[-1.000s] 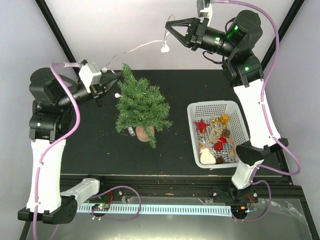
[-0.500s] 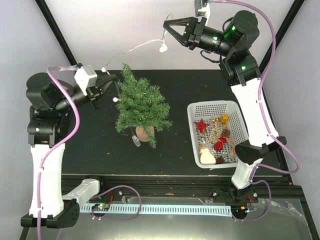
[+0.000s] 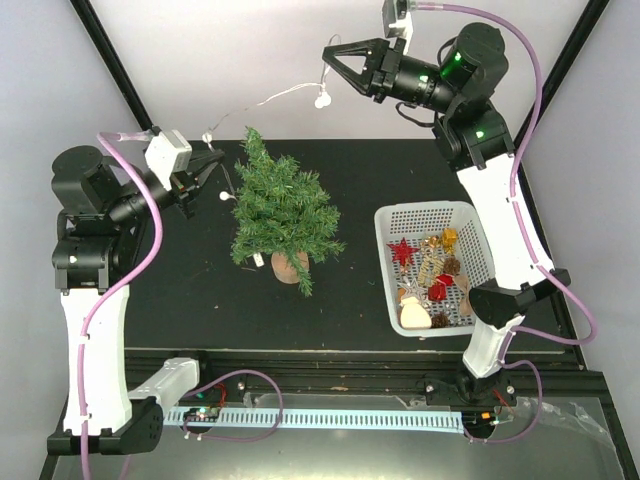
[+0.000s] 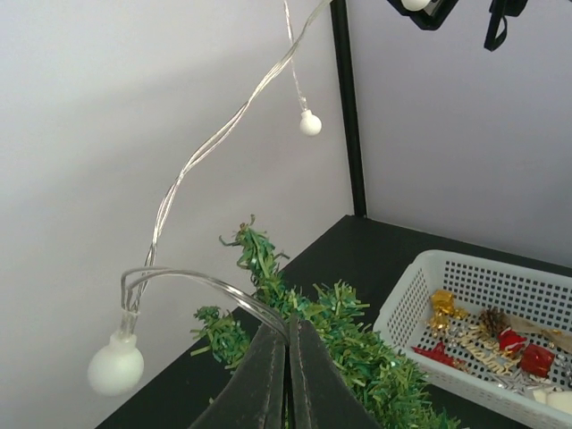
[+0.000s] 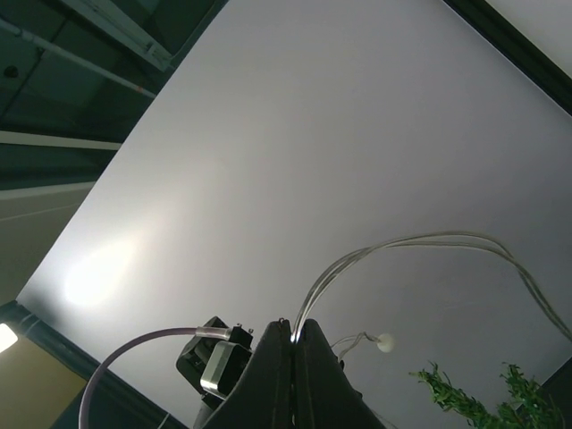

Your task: Decorate the small christmas tree

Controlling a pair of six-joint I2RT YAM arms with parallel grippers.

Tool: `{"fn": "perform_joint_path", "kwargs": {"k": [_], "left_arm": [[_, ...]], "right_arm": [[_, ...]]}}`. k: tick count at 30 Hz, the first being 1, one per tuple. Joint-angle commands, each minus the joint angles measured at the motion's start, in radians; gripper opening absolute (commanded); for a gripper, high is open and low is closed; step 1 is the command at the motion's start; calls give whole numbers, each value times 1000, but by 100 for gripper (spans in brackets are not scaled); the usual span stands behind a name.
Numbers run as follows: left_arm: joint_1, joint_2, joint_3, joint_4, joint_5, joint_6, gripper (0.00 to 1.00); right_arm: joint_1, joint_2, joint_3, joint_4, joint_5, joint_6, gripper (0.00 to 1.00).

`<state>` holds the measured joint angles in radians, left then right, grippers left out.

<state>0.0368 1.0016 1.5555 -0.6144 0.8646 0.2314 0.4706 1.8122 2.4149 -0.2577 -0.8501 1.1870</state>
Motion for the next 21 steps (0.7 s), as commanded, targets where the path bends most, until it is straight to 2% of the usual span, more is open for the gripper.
{"fn": "perform_joint_path", "kwargs": {"k": [1,8,21], "left_arm": [[18,0,38,-46,-22,30,2],[29,-1,85,-134,-48,106,2],[34,-10,142,-199,-86,132,2]], "right_arm": [[5,2,-11,29,-23,-9,1],[5,7,-23,42,-33,-5,1],[5,15,-25,74,-35,15,1]]}}
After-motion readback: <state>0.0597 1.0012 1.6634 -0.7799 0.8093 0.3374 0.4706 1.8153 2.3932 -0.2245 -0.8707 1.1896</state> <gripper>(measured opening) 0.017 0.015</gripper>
